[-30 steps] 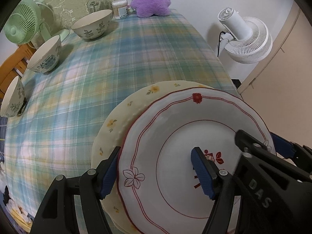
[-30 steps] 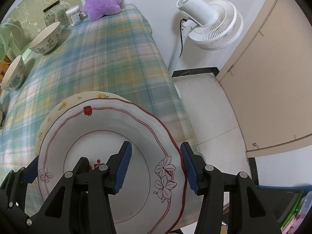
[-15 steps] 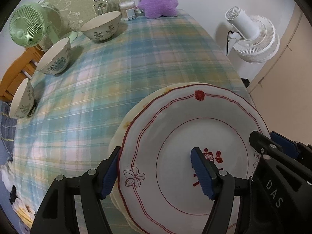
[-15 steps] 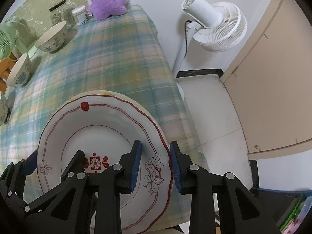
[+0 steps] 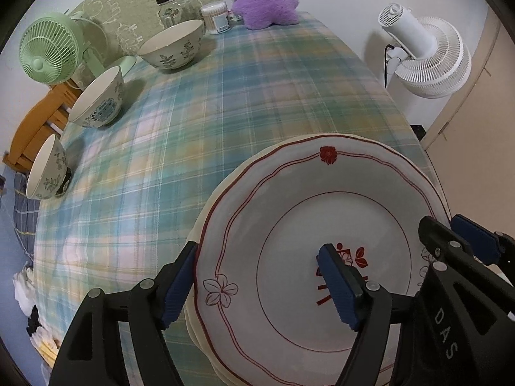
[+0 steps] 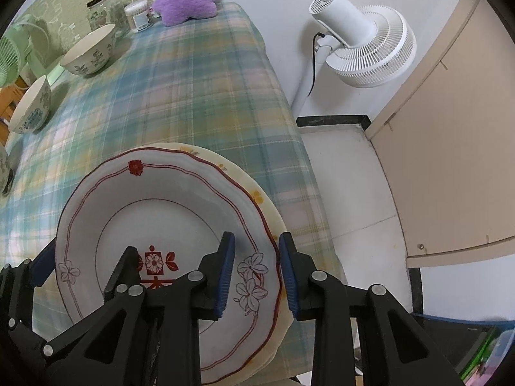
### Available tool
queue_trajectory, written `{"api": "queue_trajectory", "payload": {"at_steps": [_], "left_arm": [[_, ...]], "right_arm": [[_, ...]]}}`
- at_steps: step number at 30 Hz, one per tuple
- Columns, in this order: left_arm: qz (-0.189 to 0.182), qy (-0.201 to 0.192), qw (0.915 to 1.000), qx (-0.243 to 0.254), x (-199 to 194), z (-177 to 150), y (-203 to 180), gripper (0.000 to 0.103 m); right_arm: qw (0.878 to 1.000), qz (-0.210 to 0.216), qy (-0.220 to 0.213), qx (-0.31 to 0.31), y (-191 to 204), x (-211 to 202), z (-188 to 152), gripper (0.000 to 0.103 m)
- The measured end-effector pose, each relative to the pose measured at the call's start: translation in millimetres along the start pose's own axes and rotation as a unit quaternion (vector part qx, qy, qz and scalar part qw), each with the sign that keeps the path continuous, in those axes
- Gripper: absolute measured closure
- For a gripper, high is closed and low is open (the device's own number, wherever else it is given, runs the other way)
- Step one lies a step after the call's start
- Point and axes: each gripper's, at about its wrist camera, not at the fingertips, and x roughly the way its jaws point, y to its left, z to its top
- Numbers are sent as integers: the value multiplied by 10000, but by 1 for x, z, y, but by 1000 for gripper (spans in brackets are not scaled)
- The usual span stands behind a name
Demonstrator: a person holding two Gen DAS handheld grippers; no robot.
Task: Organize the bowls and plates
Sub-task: 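Lower the white plate onto the yellow-flower plates and open both grippers, then move both grippers toward the large grey bowl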
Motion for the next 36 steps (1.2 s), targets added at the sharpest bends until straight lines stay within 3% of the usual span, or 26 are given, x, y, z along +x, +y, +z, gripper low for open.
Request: {"api": "queue_trajectory", "payload": {"at_steps": [9, 11, 13, 16, 28, 36], "left_arm": [[-301, 43, 9994, -134, 3, 5, 3, 10], [-384, 0, 9991, -188, 1, 7, 4, 7], [-466, -53, 9987, -223, -2, 10, 5, 5], [-516, -110, 9980, -354, -5, 13, 9, 3], [-428, -420, 9919, -1119, -27, 5, 53, 3], [-562, -698, 9880, -1261, -39, -1, 101, 3]], "right_arm": [[9997, 210, -11, -119, 0, 1, 5, 71], [9991, 363, -91, -201, 0, 1, 9, 65], [9980, 516, -205, -297, 4, -1, 13, 46], [9960, 679, -366, -460, 10, -2, 20, 38], [9844, 1304, -587, -1023, 38, -15, 36, 35], [9791, 1469, -887, -1094, 76, -42, 32, 35]]}}
